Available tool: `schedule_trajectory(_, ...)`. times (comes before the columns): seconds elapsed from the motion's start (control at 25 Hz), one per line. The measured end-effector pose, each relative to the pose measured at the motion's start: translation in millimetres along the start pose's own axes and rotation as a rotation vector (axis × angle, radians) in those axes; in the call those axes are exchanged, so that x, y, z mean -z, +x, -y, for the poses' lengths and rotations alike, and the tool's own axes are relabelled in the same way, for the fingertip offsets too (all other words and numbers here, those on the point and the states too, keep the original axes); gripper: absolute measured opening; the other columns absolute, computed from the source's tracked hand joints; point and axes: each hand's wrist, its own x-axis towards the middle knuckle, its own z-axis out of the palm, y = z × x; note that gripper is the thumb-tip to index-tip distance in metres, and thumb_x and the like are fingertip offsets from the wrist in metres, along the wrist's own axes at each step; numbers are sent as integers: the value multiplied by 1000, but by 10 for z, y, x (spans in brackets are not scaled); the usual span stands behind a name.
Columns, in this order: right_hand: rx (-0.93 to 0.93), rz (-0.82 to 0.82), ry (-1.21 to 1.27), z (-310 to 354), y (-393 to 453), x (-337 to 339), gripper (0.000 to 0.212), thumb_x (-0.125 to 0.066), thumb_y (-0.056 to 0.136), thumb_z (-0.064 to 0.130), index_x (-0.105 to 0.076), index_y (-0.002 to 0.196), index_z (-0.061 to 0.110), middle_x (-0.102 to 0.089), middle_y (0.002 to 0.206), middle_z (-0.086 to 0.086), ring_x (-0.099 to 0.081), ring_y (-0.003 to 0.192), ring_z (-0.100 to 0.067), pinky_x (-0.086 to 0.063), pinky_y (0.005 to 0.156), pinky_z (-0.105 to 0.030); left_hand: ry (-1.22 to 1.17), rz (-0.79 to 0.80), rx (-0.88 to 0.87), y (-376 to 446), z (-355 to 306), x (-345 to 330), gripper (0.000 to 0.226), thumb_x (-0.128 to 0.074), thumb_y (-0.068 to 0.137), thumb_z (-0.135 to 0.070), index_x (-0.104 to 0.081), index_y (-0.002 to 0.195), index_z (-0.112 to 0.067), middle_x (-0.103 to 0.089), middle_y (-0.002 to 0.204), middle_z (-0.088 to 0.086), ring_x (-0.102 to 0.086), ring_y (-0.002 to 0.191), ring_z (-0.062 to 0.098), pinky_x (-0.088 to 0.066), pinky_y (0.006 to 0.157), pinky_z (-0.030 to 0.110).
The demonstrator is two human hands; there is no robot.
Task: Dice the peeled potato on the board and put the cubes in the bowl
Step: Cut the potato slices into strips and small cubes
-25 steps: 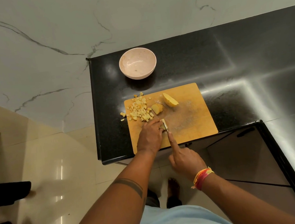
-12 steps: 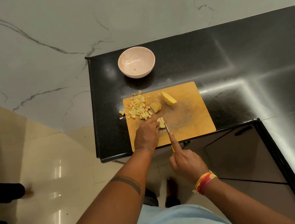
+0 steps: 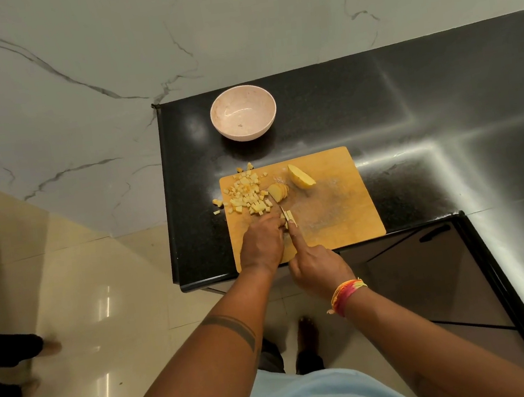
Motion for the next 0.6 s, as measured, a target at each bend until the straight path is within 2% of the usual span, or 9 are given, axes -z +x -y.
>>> schedule_trajectory(0.24,3,42,-27,-74,-257,-106,83,-38,98,29,18,159,30,-57,64,0,-56,52,-22,-52,54,-38,14,-13,-15,7,7,-13,19,-64,97,-16,-76,110,-14,-72,115,1,-65,104,21,-54,90,36)
schedule_trajectory(0.48,-13,34,-8,-158,-536,-144,81,-37,98,29,16,160,32,-56,63,2,-52,51,-17,-34,47,-32,26,-32,-7,15,37,-13,15,-65,97,-19,-75,108,-16,-68,112,-2,-63,101,17,-48,85,26)
schedule_trajectory(0.6,-2,-8,13,-126,-481,-104,81,-38,98,28,14,160,33,-56,62,2,-53,51,-18,-41,49,-34,20,-36,4,9,42,3,14,-66,96,-19,-73,108,-17,-66,110,-2,-61,99,15,-42,80,20)
